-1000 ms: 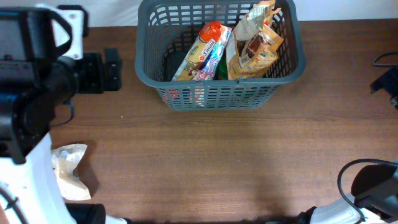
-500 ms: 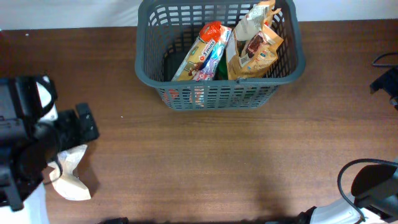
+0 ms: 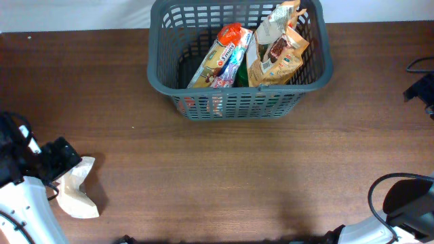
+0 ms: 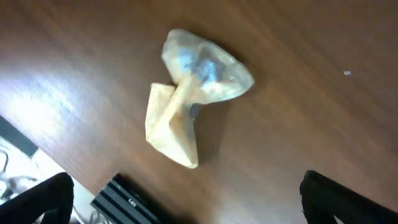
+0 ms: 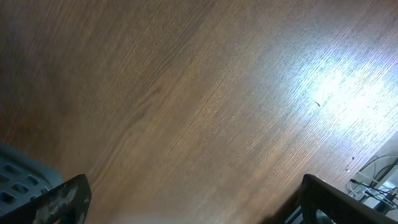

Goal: Pack container
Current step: 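Open the left gripper and move it to the clear plastic bag, then lower the left gripper onto the clear plastic bag and grasp it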

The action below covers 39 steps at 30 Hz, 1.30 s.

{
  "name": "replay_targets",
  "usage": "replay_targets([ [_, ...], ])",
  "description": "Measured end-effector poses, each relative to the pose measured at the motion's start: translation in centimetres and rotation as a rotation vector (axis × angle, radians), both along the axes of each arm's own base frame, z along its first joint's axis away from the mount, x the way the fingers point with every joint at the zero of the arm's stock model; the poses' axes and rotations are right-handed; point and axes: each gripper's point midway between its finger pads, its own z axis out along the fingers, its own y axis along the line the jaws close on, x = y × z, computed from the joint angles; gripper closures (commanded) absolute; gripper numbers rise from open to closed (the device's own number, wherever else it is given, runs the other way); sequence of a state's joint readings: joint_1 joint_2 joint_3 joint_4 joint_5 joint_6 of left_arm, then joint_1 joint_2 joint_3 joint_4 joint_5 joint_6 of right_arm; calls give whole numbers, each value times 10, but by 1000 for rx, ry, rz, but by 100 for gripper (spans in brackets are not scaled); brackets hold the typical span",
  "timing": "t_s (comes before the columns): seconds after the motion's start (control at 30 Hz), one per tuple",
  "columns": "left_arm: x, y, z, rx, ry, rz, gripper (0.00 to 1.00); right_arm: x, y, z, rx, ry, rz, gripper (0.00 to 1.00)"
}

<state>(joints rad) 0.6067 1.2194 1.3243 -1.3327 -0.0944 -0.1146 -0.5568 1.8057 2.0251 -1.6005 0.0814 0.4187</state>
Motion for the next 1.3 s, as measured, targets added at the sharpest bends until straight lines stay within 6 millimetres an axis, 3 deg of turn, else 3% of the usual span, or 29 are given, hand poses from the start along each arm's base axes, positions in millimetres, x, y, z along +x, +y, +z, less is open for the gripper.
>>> replay_targets([
  [0.1,-4,9,-20,-18,11,39,1,0,0,0,0,0,0,1],
  [0.27,-7,4,-42,-86,35,72,1,0,0,0,0,0,0,1],
  [0.4,15,-1,-46,-138,-47,13,1,0,0,0,0,0,0,1],
  [0.6,45,12,-45,-114,-139,-28,1,0,0,0,0,0,0,1],
  [0.9,31,35,-70,-28,46,-82,1,0,0,0,0,0,0,1],
  [1.17,11,23,-102,-35,193,-306,1,0,0,0,0,0,-1,1],
  [1.3,-1,19,-119,-16,291,-519,1,0,0,0,0,0,0,1],
])
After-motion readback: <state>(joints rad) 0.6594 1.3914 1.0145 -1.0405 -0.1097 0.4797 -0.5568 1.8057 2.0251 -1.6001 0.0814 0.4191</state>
